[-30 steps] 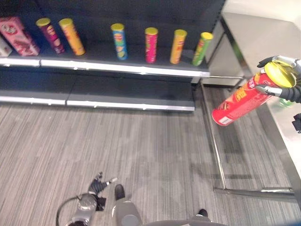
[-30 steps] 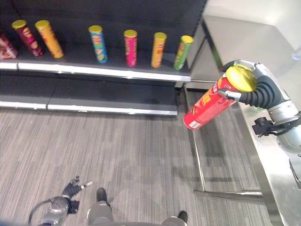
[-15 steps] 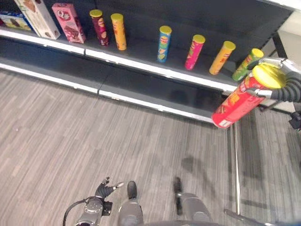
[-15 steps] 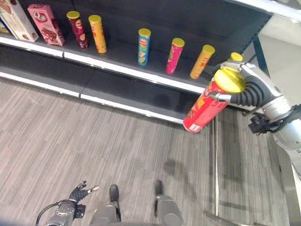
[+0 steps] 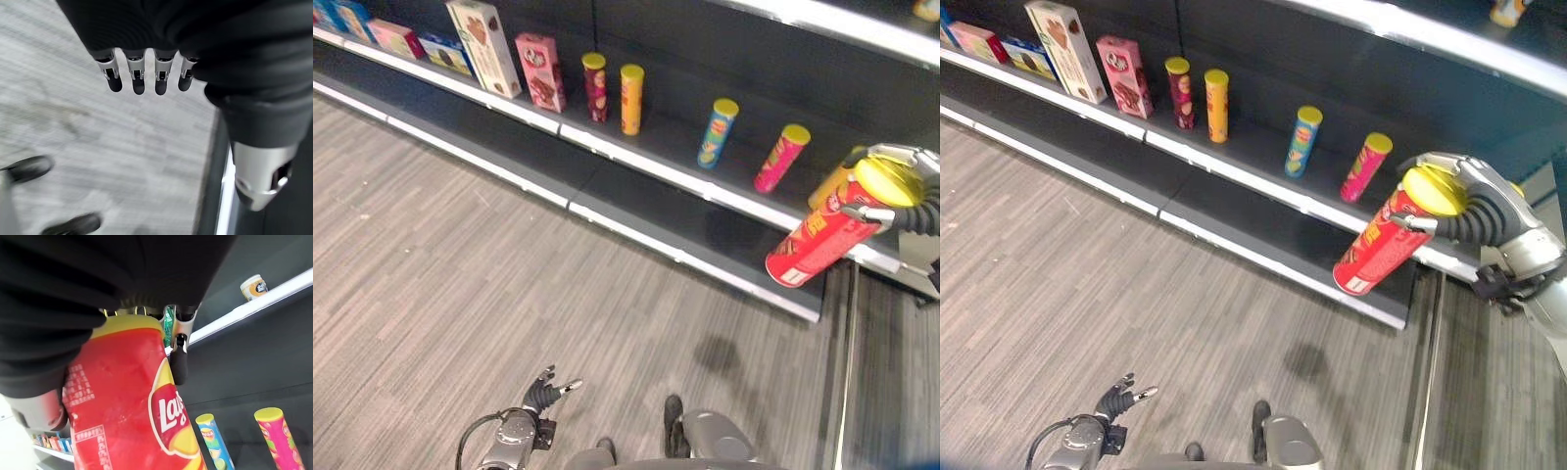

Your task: Put the goods on the table back onto the shelves and tidy them up.

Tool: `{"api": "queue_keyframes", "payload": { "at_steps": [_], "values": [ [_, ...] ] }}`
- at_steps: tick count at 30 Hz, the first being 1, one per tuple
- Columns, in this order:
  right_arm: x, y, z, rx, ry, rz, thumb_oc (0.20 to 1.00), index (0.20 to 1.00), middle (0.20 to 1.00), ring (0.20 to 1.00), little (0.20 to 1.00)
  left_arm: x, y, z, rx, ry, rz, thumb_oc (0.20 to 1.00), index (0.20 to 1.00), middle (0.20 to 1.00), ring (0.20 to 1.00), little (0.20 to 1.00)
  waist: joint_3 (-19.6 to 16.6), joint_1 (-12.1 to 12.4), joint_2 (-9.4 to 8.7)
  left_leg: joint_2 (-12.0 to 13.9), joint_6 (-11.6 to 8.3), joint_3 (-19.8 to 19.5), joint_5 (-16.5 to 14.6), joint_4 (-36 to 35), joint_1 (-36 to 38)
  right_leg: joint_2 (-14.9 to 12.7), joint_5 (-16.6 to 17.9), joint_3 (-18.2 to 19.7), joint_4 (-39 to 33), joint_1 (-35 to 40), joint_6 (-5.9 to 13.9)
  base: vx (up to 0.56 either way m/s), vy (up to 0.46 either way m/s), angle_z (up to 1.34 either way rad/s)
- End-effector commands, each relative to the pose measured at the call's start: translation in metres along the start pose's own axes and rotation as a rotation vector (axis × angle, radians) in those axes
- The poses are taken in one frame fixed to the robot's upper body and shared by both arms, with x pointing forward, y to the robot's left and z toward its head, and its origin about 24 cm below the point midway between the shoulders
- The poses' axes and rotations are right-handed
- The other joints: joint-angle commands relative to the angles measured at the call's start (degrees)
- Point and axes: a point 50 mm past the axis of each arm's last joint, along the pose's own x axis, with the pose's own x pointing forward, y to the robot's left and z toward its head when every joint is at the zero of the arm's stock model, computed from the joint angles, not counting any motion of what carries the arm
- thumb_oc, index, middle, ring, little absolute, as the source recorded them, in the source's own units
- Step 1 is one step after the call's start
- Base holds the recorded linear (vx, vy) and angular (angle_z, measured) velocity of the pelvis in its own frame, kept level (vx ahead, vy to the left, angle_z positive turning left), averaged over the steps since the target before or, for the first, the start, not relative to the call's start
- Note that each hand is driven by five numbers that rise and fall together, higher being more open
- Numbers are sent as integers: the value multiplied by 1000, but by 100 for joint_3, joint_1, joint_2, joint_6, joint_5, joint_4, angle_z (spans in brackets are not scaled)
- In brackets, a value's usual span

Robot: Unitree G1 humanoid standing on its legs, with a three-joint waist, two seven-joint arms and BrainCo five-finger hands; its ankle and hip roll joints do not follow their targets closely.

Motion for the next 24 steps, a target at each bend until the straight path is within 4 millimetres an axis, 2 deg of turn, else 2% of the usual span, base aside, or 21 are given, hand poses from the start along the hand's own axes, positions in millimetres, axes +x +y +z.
{"api": "queue_keyframes", "payload": {
  "at_steps": [1, 3, 4, 5, 6, 7, 8, 9, 10, 12, 13, 14, 16, 17, 18, 19, 20, 21, 22, 24],
  "values": [
    [2, -18, 7, -6, -35, -108, 200, 200, 200, 200, 200, 5, -3, 17, -10, -66, 7, 1000, 1000, 1000, 1000, 1000, -59, 139, -25, 96, -334, 536, 1423, 1877, -154, 350, 106, -77, -636, 192, 434, 376, 19, -24],
    [3, -16, 6, -8, -27, -87, 200, 200, 200, 200, 200, 5, -2, 22, -44, -88, 14, 1000, 1000, 1000, 1000, 1000, 7, 241, -139, 561, -62, 874, 1164, 1761, -514, 199, 0, -6, -764, 431, 480, 347, 104, -26],
    [5, -15, 6, -4, -31, -88, 200, 200, 200, 200, 200, 5, 0, 23, -53, -91, 19, 1000, 1000, 1000, 1000, 1000, 50, 320, -129, 833, 61, 978, 846, 1457, -543, 163, -75, 61, -819, 554, 555, 217, 135, -35],
    [5, -15, 6, -4, -32, -89, 200, 200, 200, 200, 200, 5, 0, 23, -53, -91, 19, 1000, 1000, 1000, 1000, 1000, 49, 330, -145, 817, 69, 1000, 868, 1429, -532, 149, -61, 77, -827, 548, 557, 212, 204, -33],
    [7, -16, 7, 0, -43, -91, 200, 200, 200, 200, 200, 5, 1, 23, -53, -95, 25, 1000, 1000, 1000, 1000, 1000, 71, 392, -174, 1022, 94, 1032, 742, 992, -656, 33, -83, 116, -859, 603, 640, 202, 256, -56],
    [10, -16, 7, 0, -51, -96, 200, 200, 200, 200, 200, 5, 2, 21, -46, -90, 29, 1000, 1000, 1000, 1000, 1000, 59, 452, -175, 1285, 54, 1041, 803, 262, -805, -94, -152, 146, -894, 669, 731, 465, 562, -68],
    [12, -19, 7, -2, -56, -111, 200, 200, 200, 200, 200, 5, 5, 23, -26, -99, 27, 1000, 1000, 1000, 1000, 1000, -24, 553, -50, 1696, -213, 889, 1410, -909, -1116, -182, -283, 206, -1004, 860, 874, 525, 620, -66],
    [14, -19, 8, -3, -64, -116, 200, 200, 200, 200, 200, 5, 5, 23, -17, -99, 29, 1000, 1000, 1000, 1000, 1000, -82, 600, -25, 1856, -376, 774, 1702, -1474, -1181, -278, -346, 281, -1071, 1006, 958, 568, 669, -43],
    [15, -17, 7, -7, -64, -116, 200, 200, 200, 200, 200, 5, 7, 22, -14, -96, 38, 1000, 1000, 1000, 1000, 1000, -130, 626, -24, 1991, -493, 640, 1863, -1874, -1248, -427, -403, 341, -1097, 1118, 1070, 412, 535, -24],
    [18, -14, 8, -20, -72, -116, 200, 200, 200, 200, 200, 5, 9, 23, -2, -102, 61, 1000, 1000, 1000, 1000, 1000, -206, 622, 4, 2070, -493, 452, 2086, -2148, -1355, -781, -449, 430, -1106, 1216, 1264, 348, 625, -64],
    [22, -9, 13, -6, -100, -102, 200, 200, 200, 200, 200, 4, 10, 23, -6, -104, 61, 1000, 1000, 1000, 1000, 1000, -255, 598, 86, 2092, -493, 497, 2151, -2086, -1232, -903, -423, 552, -1089, 1239, 1264, 292, 748, -112],
    [25, -5, 14, -8, -110, -84, 200, 200, 200, 200, 200, 4, 11, 25, -3, -119, 65, 1000, 1000, 1000, 1000, 1000, -259, 614, 156, 2151, -493, 627, 1959, -1682, -1271, -1135, -339, 581, -1172, 1246, 1264, 219, 643, -121],
    [28, 4, 12, 6, -98, -84, 200, 200, 200, 200, 200, 4, 12, 26, -7, -116, 74, 1000, 1000, 1000, 1000, 1000, -264, 614, 270, 2122, -493, 828, 1857, -1431, -1175, -1438, 50, 570, -1186, 1086, 1264, 124, 495, -115],
    [28, 4, 12, 6, -99, -84, 200, 200, 200, 200, 200, 4, 13, 26, -8, -116, 76, 1000, 1000, 1000, 1000, 1000, -255, 627, 258, 2120, -493, 858, 1840, -1418, -1156, -1449, 60, 594, -1202, 1092, 1264, 59, 523, -86],
    [29, 13, 8, 25, -71, -84, 200, 200, 200, 200, 200, 4, 20, 29, -1, -123, 94, 1000, 1000, 1000, 1000, 1000, -219, 584, 313, 2023, -493, 1013, 1612, -1396, -983, -1688, 582, 703, -1140, 755, 1264, 25, 314, -45],
    [29, 13, 8, 26, -72, -84, 200, 200, 200, 200, 200, 4, 21, 29, -2, -122, 96, 1000, 1000, 1000, 1000, 1000, -227, 612, 296, 2023, -493, 1060, 1605, -1402, -963, -1695, 581, 749, -1129, 722, 1264, 9, 575, -31],
    [31, 22, 8, 75, -73, -95, 200, 200, 200, 200, 200, 3, 29, 26, 4, -110, 115, 1000, 1000, 1000, 1000, 1000, -190, 639, 250, 1918, -493, 1226, 1451, -1394, -865, -1828, 1163, 753, -1082, 415, 1264, -11, 267, -27],
    [31, 22, 8, 76, -74, -95, 200, 200, 200, 200, 200, 2, 30, 26, 4, -110, 116, 1000, 1000, 1000, 1000, 1000, -204, 647, 241, 1918, -493, 1242, 1450, -1394, -873, -1829, 1174, 768, -1089, 395, 1264, -12, 462, -41],
    [35, 27, 10, 108, -85, -104, 200, 200, 200, 200, 200, 1, 41, 23, 17, -92, 143, 1000, 1000, 1000, 1000, 1000, -195, 666, 163, 1777, -393, 1448, 1371, -1443, -786, -1752, 1422, 664, -1054, 250, 1264, 20, 317, -49],
    [38, 27, 12, 109, -98, -94, 200, 200, 200, 200, 200, 0, 46, 18, 19, -69, 151, 1000, 1000, 1000, 1000, 1000, -190, 654, 69, 1621, -231, 1610, 1304, -1556, -660, -1506, 1251, 593, -1005, 201, 1264, 30, 326, -59]
  ]
}}
